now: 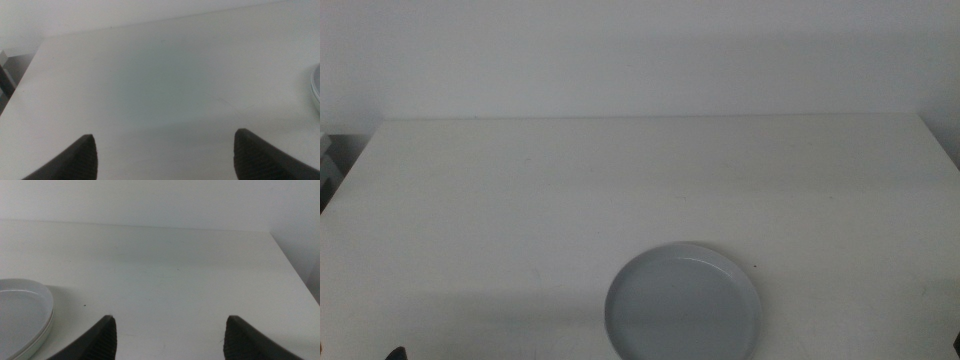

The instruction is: Stack the three bowls on top of each other.

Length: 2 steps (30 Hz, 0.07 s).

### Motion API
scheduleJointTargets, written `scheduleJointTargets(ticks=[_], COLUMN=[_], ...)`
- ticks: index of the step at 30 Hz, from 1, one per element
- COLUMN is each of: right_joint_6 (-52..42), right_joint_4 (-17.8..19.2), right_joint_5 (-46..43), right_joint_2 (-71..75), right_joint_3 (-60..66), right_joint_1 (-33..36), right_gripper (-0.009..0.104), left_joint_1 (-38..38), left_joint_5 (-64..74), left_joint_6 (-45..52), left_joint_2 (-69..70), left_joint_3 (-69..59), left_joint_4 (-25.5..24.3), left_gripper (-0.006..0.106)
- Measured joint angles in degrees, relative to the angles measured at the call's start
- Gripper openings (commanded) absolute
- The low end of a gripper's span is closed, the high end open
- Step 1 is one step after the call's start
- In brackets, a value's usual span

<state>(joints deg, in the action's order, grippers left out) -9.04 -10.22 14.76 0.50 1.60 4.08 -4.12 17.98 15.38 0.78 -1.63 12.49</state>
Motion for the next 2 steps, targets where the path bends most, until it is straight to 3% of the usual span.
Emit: scheduleJointTargets(ticks=[2], right_joint_6=[0.0], right_joint_4=[0.17], right_joint_5=[0.0], right_joint_2=[0.0], right_joint_3=[0.0], right_joint_1=[0.0], right_gripper=[0.055], left_joint_1=[0.0], left_joint_5=[0.0], left_joint_6=[0.0], left_joint_2=[0.0], left_joint_3=[-0.06], left_joint_4=[0.0], left_gripper=[0.105])
